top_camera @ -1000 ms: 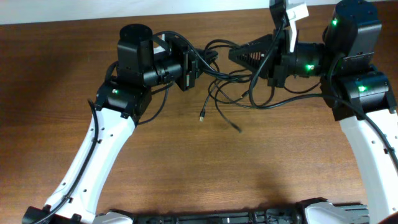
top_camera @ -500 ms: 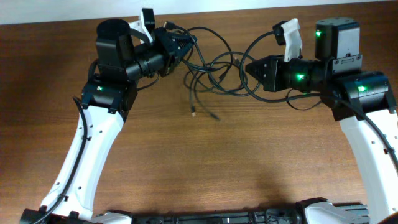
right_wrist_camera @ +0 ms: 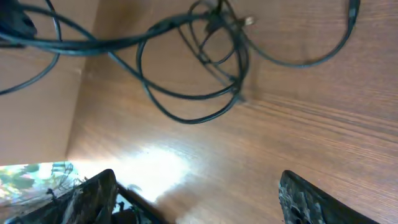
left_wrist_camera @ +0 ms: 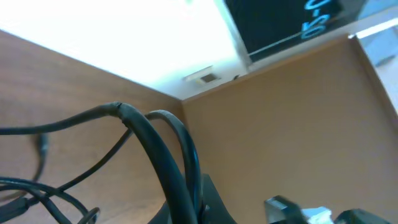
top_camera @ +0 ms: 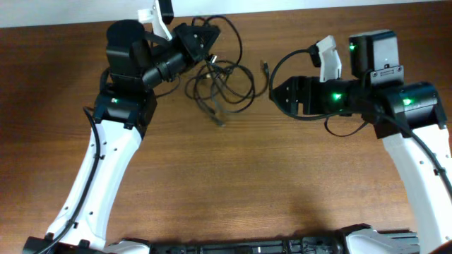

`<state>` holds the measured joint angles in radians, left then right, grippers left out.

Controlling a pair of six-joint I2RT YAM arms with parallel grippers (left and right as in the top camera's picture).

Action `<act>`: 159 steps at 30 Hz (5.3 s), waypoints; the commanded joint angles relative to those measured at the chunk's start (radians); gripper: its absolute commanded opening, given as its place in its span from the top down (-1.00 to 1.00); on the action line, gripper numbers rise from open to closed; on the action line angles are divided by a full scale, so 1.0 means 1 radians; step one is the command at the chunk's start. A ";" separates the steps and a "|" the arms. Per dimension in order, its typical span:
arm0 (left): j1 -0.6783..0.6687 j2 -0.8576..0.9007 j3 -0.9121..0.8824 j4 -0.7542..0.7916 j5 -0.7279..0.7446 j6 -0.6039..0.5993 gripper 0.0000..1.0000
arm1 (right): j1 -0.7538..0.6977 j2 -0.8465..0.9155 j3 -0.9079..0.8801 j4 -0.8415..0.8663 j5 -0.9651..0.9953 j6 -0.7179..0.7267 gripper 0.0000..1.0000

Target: Untangle cables

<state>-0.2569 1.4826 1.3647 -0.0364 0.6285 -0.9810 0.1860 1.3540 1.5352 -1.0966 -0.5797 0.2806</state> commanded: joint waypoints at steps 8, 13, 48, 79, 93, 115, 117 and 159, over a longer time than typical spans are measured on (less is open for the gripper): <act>-0.048 -0.019 0.008 0.291 0.183 -0.134 1.00 | 0.037 0.105 0.006 0.006 0.156 0.005 -0.62; -0.048 -0.019 0.008 0.383 0.260 -0.177 1.00 | 0.036 0.192 0.006 0.008 0.262 0.005 -0.61; 0.216 -0.020 0.008 0.750 0.236 -0.334 1.00 | 0.037 0.223 0.006 -0.100 0.542 0.011 -0.76; 0.306 -0.024 0.008 -0.449 -1.079 0.232 -0.48 | 0.037 0.224 0.006 -0.053 0.511 0.012 -0.89; 0.306 -0.023 0.008 -0.865 -1.059 0.346 -0.98 | 0.051 0.269 0.006 0.138 0.167 -0.203 -0.96; 0.306 -0.023 0.008 -1.020 -0.998 0.346 -0.98 | 0.425 0.757 0.006 0.828 0.164 -0.203 -0.94; 0.306 -0.023 0.008 -1.021 -0.998 0.346 -0.97 | 0.447 0.791 0.006 0.862 0.164 -0.203 -0.78; 0.305 -0.023 0.008 -1.032 -0.607 0.491 -0.98 | 0.263 -0.047 0.009 0.626 0.245 -0.031 0.92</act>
<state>0.0437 1.4742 1.3659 -1.0687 -0.1452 -0.5728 0.4538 1.3285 1.5349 -0.5293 -0.3378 0.1852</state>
